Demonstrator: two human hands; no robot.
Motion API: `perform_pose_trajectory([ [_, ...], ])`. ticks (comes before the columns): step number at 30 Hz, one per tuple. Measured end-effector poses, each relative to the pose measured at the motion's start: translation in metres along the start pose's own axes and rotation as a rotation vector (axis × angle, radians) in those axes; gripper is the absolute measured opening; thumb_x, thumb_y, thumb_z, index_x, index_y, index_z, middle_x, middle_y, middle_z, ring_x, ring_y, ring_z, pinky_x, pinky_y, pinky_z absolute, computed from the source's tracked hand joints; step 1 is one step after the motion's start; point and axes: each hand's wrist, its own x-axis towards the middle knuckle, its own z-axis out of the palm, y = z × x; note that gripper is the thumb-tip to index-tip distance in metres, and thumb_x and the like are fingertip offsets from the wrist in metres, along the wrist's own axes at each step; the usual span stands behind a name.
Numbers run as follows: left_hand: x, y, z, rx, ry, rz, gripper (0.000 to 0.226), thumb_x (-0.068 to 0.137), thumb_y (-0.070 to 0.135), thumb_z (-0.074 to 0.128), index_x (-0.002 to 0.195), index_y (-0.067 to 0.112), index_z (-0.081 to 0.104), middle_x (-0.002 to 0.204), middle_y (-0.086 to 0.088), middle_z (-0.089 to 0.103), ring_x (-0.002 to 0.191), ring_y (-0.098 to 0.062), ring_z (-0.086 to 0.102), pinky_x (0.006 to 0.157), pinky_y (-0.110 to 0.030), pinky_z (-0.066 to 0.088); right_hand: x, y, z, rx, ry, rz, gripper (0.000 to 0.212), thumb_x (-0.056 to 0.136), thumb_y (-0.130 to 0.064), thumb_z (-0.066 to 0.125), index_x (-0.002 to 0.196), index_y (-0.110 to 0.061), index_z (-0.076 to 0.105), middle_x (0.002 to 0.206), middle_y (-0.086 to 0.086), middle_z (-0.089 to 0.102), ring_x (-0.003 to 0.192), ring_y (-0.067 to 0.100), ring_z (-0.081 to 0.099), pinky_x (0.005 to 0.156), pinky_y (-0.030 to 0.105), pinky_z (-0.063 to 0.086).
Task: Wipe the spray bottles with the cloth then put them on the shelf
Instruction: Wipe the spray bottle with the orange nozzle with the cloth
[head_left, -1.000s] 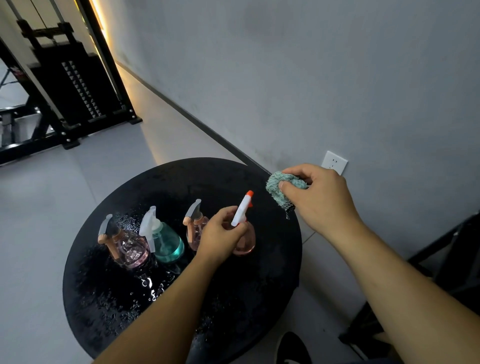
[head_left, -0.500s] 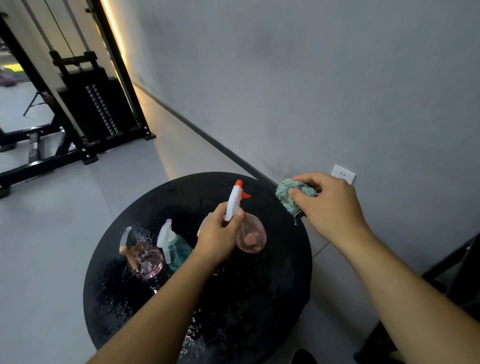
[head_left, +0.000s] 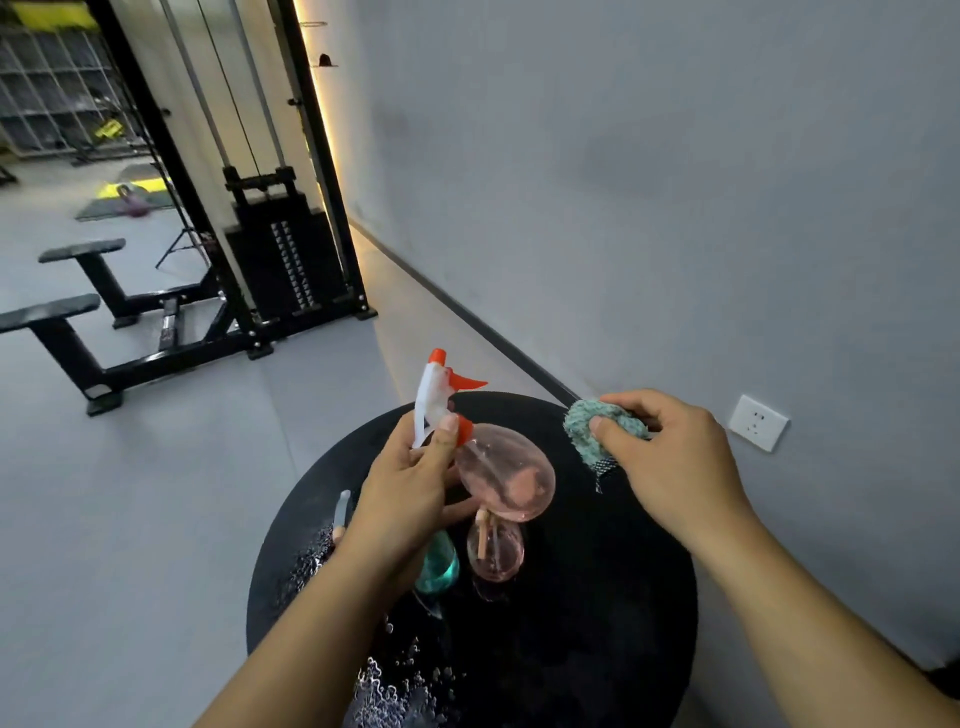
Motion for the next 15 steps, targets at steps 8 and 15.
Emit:
perform_pose_trajectory([
  [8,0.003,0.006,-0.039,-0.039,0.148,0.048,0.03,0.1,0.051,0.062,0.125,0.034,0.067,0.117,-0.001,0.081,0.11,-0.023,0.079,0.093,-0.051,0.065,-0.001,-0.031,0.049,0.091,-0.069,-0.091,0.016,0.091,-0.026,0.078,0.105,-0.035,0.077,0.099,-0.021,0.074,0.093,-0.007,0.068,0.074,0.008,0.052],
  [15,0.0,0.007,-0.054,-0.062,0.093,0.058,0.032,0.109,0.043,0.051,0.136,0.029,0.063,0.121,-0.002,0.081,0.111,-0.024,0.079,0.092,-0.05,0.065,-0.003,-0.058,0.098,0.112,-0.162,-0.204,0.026,0.094,-0.022,0.075,0.118,-0.031,0.076,0.113,-0.019,0.068,0.102,-0.009,0.063,0.074,-0.001,0.046],
])
